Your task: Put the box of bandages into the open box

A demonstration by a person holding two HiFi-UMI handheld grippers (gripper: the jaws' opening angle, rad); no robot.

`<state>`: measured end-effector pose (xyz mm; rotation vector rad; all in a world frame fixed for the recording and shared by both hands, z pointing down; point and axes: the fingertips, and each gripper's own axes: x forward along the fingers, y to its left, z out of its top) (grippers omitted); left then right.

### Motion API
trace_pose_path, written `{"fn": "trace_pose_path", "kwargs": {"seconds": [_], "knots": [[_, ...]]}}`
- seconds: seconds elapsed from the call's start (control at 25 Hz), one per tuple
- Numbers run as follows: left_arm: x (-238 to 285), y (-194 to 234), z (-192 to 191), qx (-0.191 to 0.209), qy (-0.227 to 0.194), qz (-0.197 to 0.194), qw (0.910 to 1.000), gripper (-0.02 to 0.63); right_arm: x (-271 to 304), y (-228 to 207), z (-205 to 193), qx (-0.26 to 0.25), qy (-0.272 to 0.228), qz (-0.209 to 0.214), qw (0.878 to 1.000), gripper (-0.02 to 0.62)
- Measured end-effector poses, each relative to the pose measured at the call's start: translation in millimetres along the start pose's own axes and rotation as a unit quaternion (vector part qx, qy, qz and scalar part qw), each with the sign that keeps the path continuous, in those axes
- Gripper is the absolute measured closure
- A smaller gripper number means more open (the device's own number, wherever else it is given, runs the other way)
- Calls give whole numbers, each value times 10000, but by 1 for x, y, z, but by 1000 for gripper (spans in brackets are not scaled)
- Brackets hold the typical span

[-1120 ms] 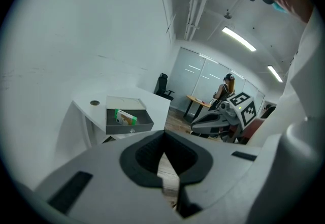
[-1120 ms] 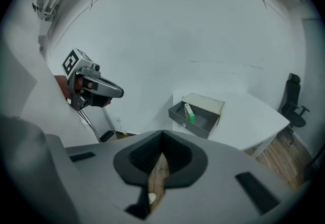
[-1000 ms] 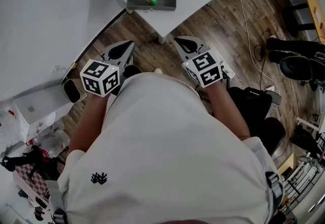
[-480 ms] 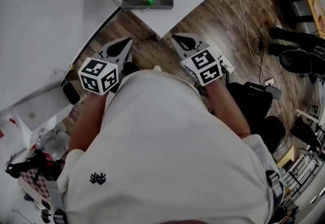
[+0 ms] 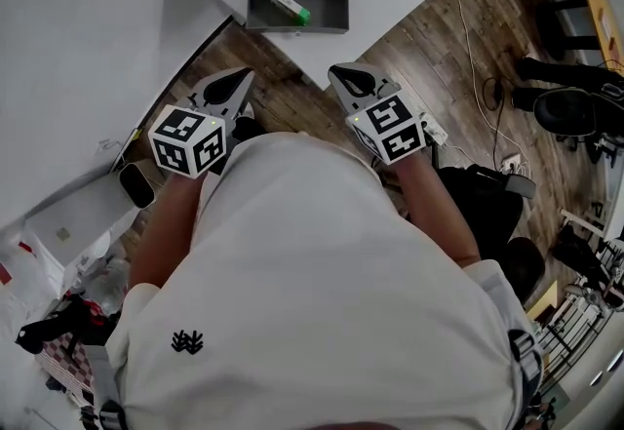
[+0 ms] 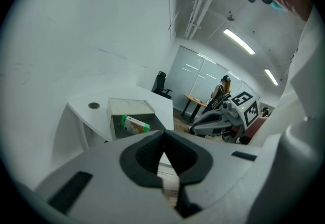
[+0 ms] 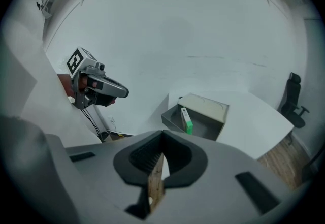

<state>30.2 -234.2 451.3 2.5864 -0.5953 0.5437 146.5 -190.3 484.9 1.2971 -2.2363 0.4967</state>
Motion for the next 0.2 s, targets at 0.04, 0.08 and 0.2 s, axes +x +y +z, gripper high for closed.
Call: {"fn": "trace_pose_path", "kwargs": {"seconds": [0.04, 0.08, 0.2], "knots": [[0, 6, 2, 5, 2, -15, 10000, 600, 5, -1, 1, -3, 42, -30, 10000, 589], [0, 12, 5, 7, 7, -31, 10000, 600, 11, -2, 2, -10, 95, -63, 9999, 589], [-2, 31, 11, 11, 28, -81, 10000, 600, 28, -5, 3, -23, 275, -159, 9995, 589]]}}
